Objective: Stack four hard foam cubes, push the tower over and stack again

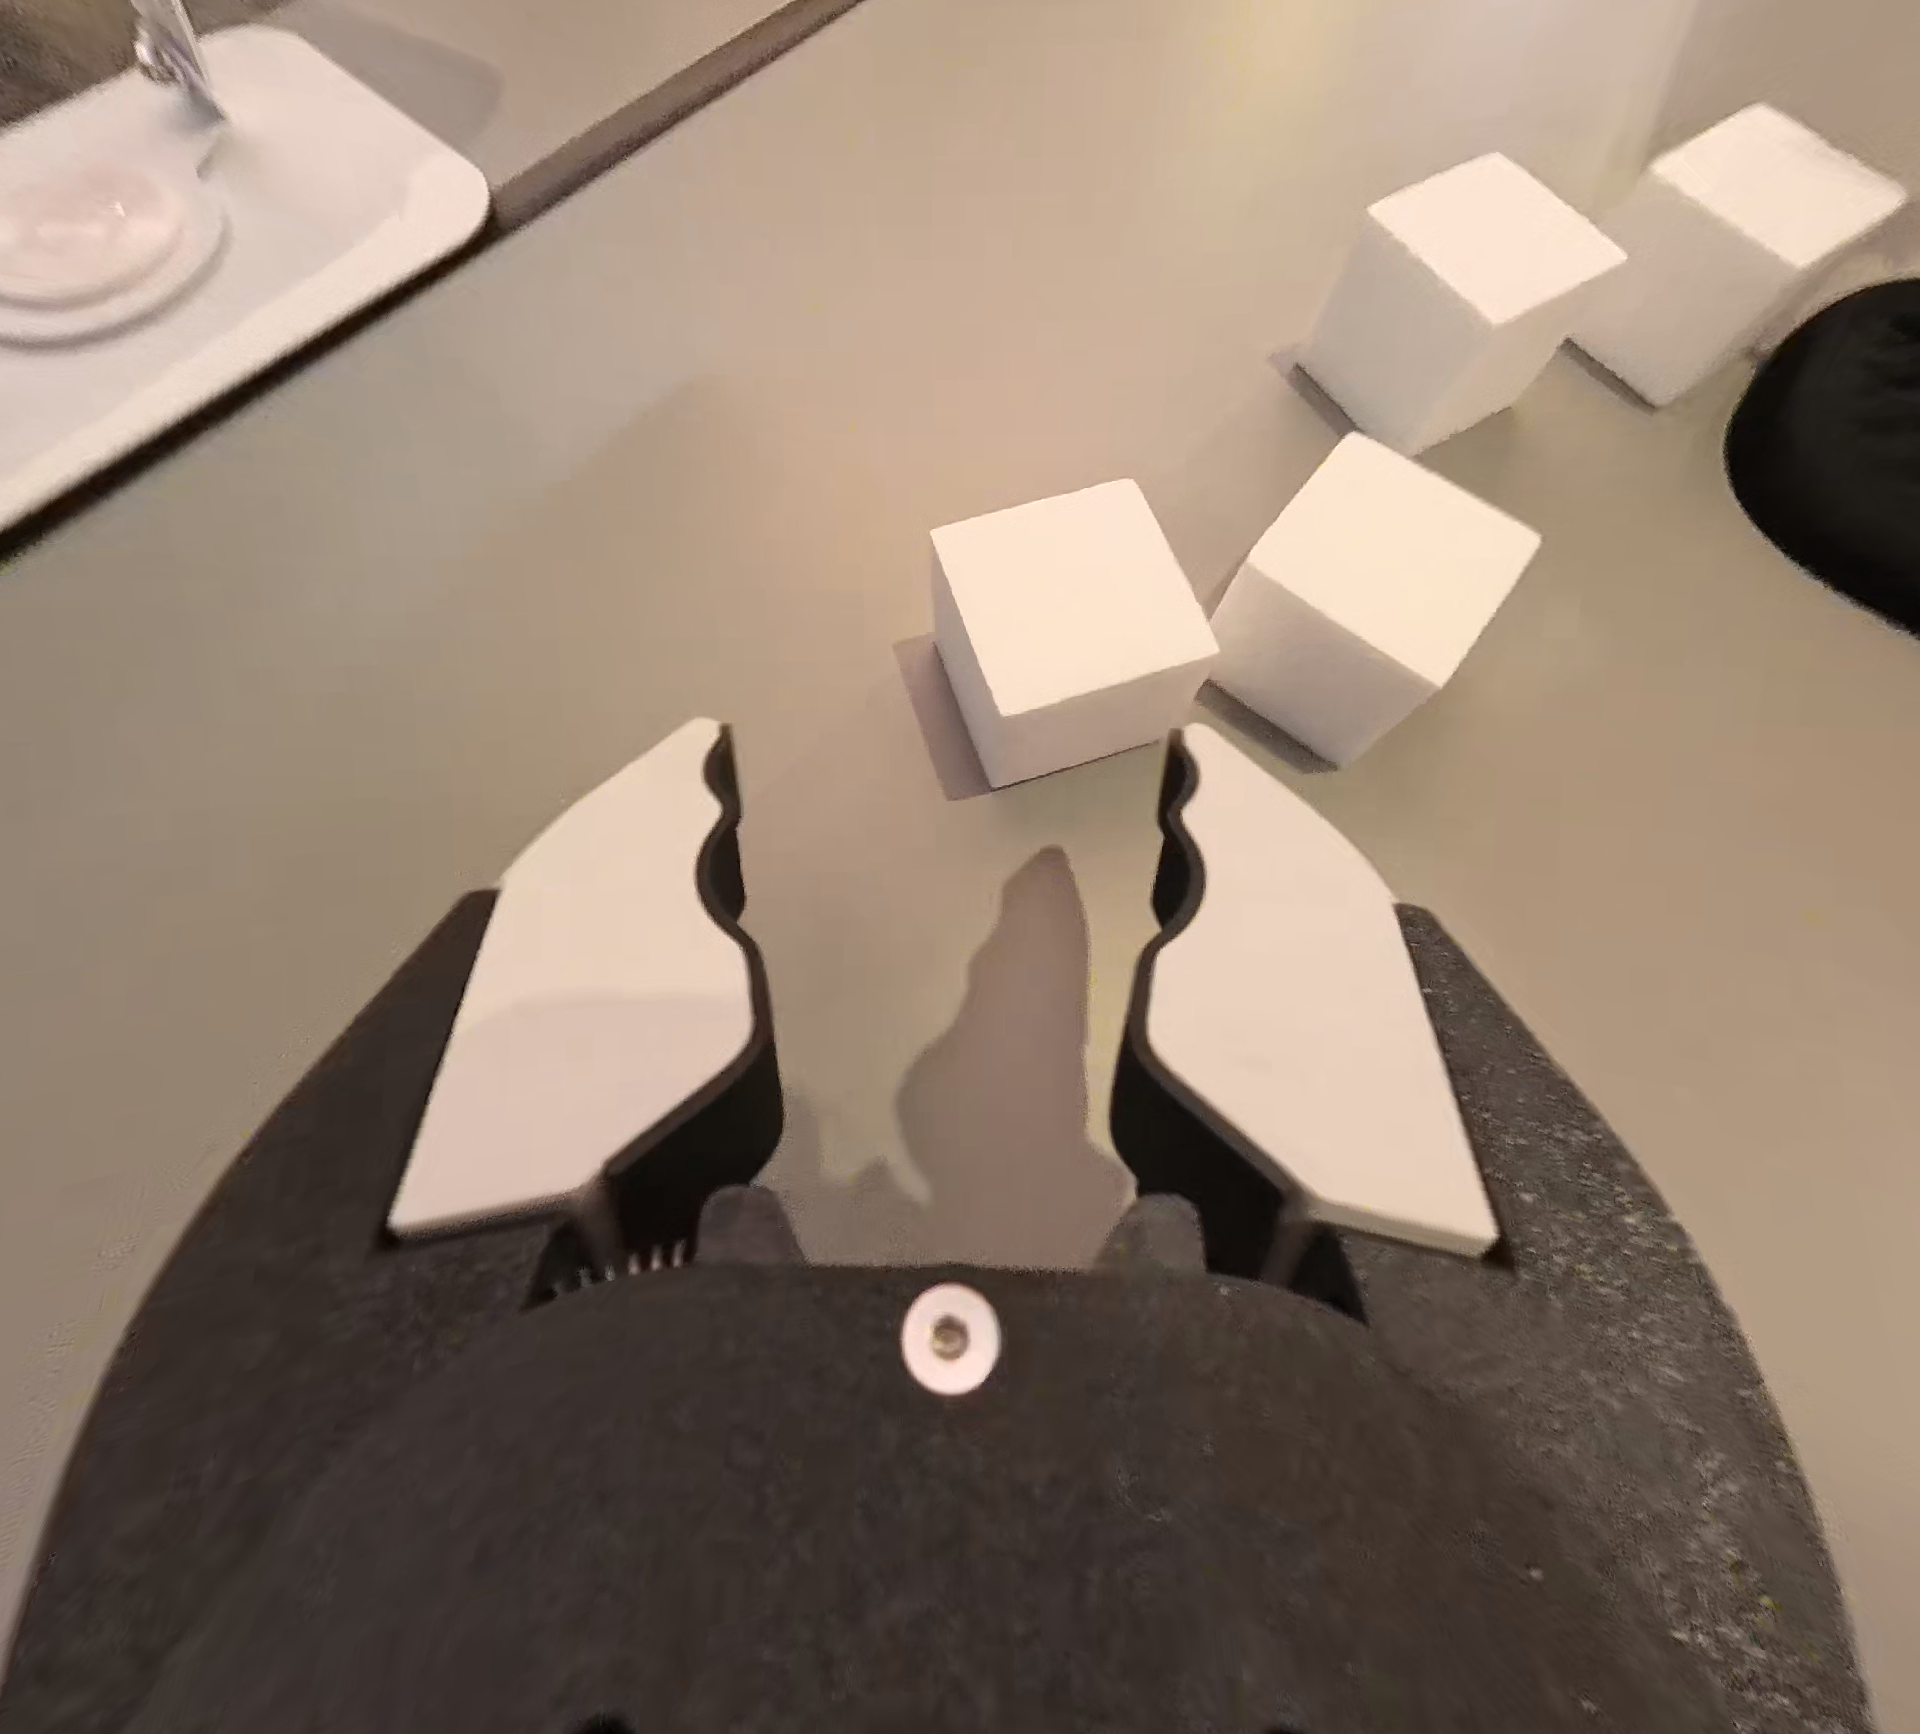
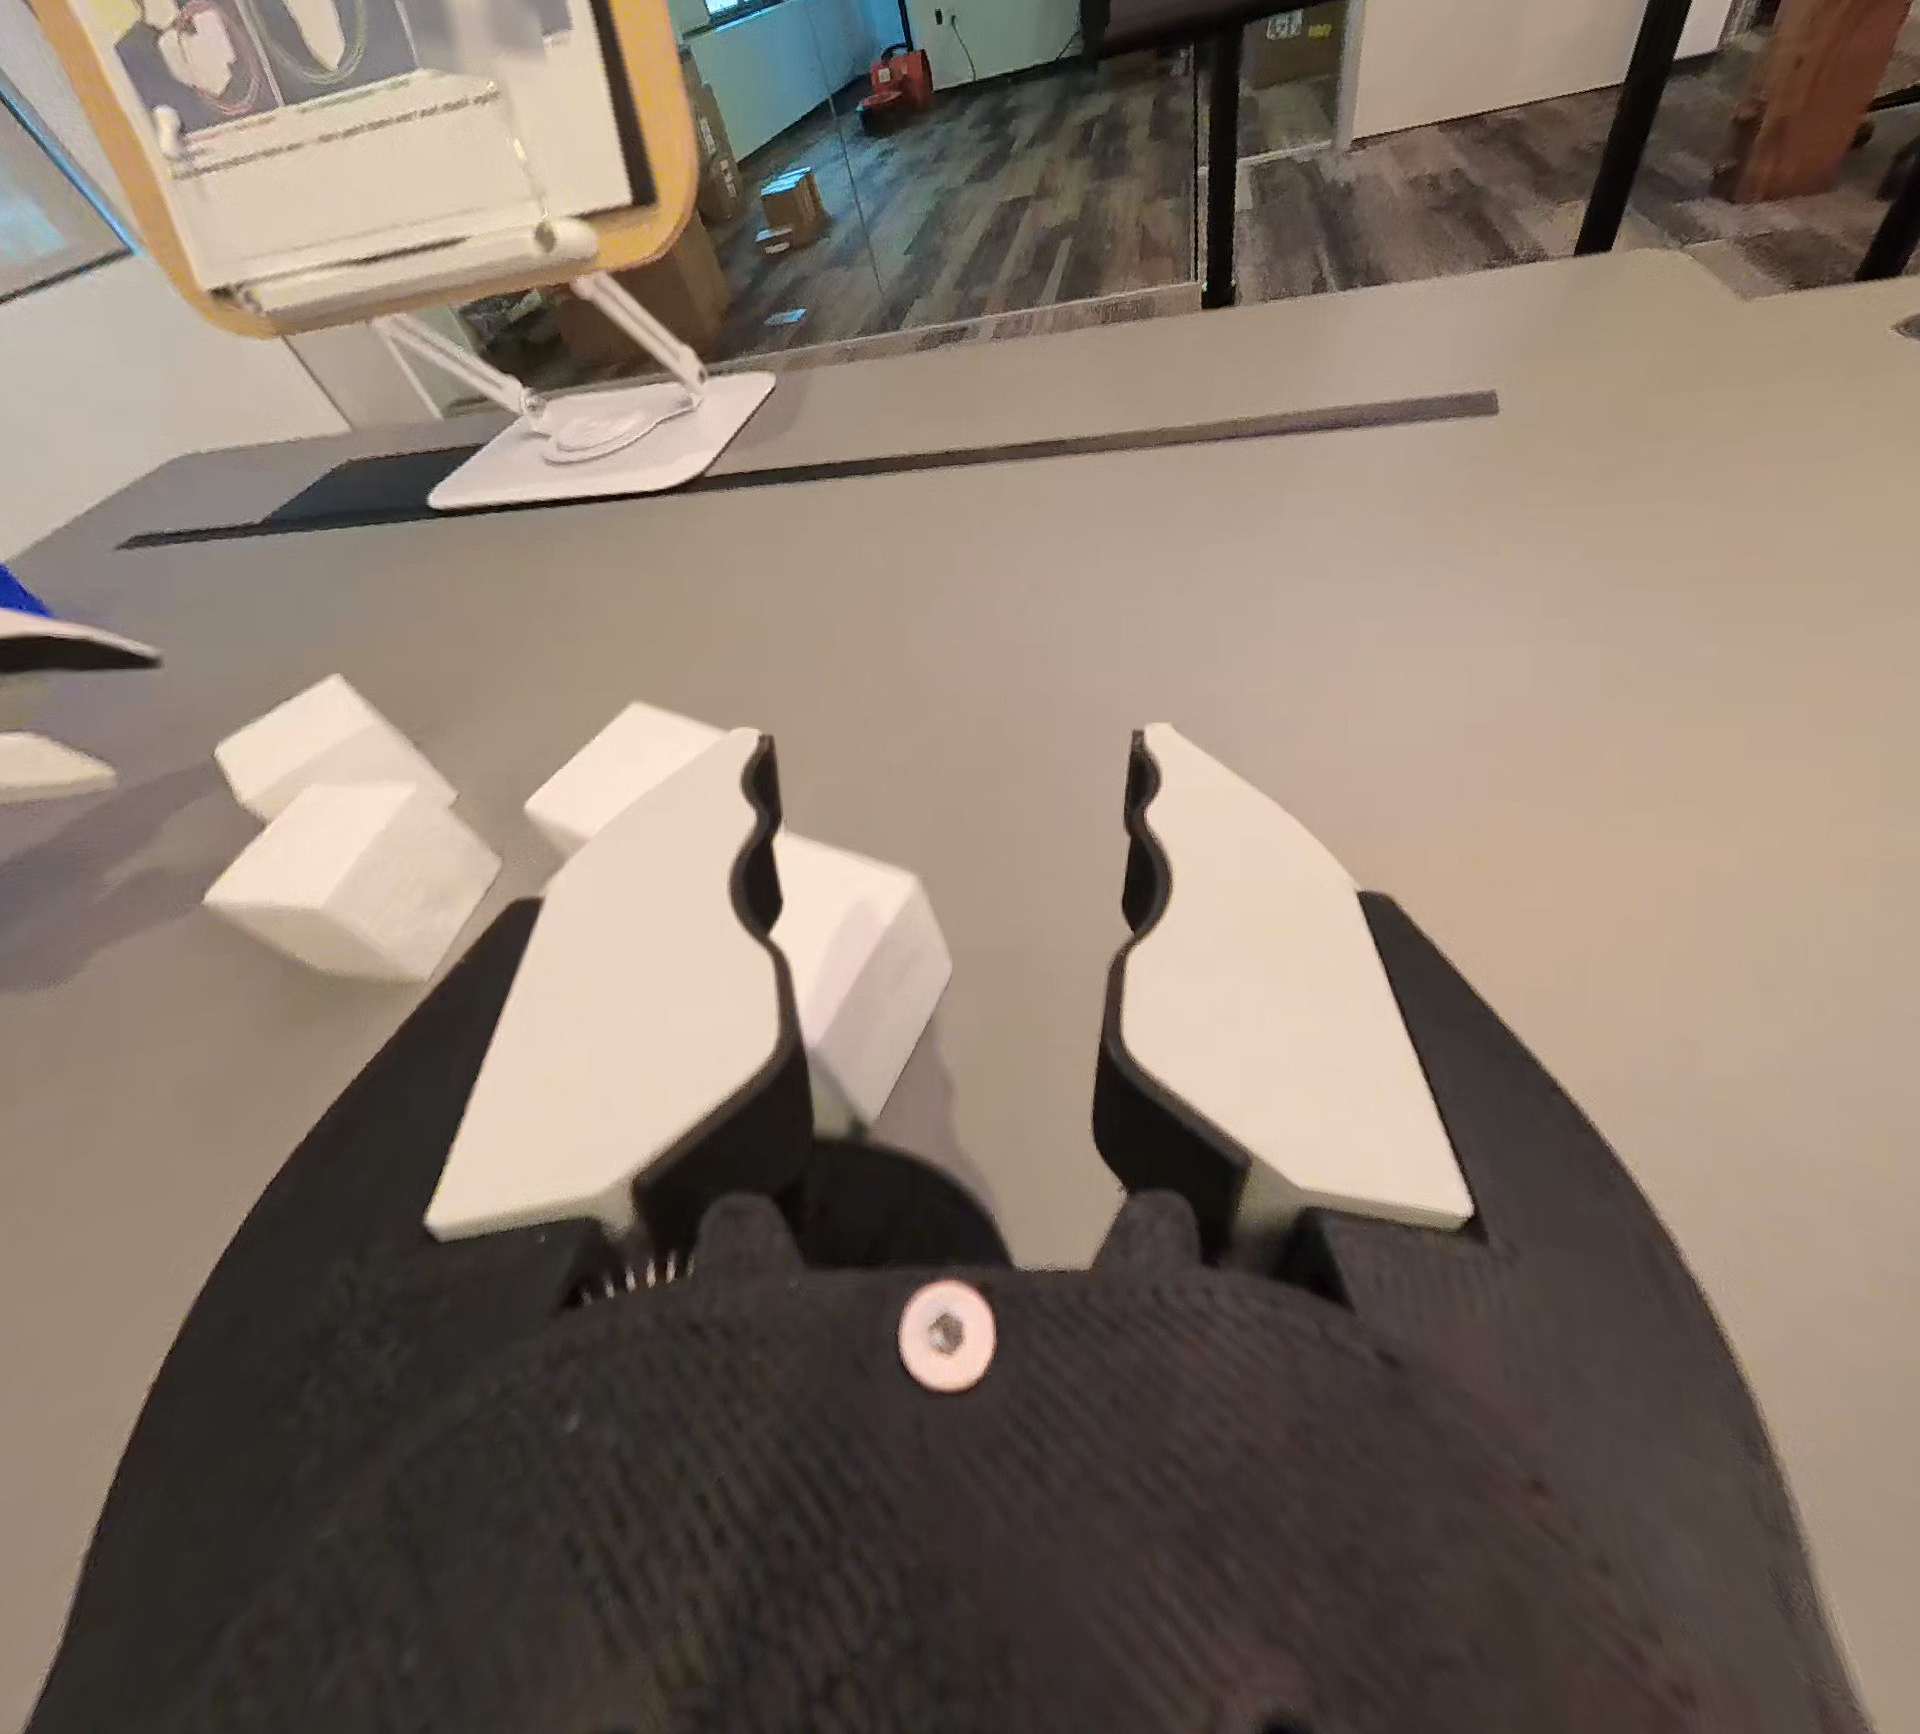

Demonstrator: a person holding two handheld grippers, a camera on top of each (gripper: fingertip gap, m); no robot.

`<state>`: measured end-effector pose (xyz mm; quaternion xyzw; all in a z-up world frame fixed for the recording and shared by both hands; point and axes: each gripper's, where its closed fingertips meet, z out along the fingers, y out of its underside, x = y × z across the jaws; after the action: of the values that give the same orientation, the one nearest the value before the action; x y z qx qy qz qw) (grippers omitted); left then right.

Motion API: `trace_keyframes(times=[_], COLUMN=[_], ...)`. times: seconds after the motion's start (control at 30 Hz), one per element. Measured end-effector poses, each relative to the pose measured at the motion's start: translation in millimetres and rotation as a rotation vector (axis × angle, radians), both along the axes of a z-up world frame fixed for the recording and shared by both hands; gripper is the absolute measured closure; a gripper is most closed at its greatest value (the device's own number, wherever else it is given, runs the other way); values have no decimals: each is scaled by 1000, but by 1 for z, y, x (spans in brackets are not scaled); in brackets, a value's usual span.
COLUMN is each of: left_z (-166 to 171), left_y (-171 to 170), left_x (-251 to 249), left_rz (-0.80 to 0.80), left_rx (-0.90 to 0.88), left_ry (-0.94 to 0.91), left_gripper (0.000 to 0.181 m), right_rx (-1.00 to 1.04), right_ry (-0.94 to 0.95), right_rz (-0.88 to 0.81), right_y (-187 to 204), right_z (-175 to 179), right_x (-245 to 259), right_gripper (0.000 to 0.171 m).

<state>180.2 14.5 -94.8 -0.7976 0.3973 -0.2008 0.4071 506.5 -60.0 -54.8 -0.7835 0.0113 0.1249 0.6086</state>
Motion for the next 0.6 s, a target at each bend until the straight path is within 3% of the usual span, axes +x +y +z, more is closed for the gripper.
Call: trace_keyframes(times=[0.1,0.2,0.43,0.6], left_z=[-9,-22,-36,-45], left_y=[-2,6,3,9], left_x=[12,9,24,32], left_rz=[67,164,220,248], left_rx=[-42,-23,-51,-71], left_ry=[-78,-11,34,89], left_gripper=[99,90,90,92], right_rx=[-36,-152,-405,-489], right_ry=[-46,-80,-250,-271], right_rz=[-13,-34,-137,-177], right_y=[-24,-30,-14,-5], right_z=[-13,-35,-73,-84], right_x=[-19,-42,-61,-61], right_gripper=[96,89,84,87])
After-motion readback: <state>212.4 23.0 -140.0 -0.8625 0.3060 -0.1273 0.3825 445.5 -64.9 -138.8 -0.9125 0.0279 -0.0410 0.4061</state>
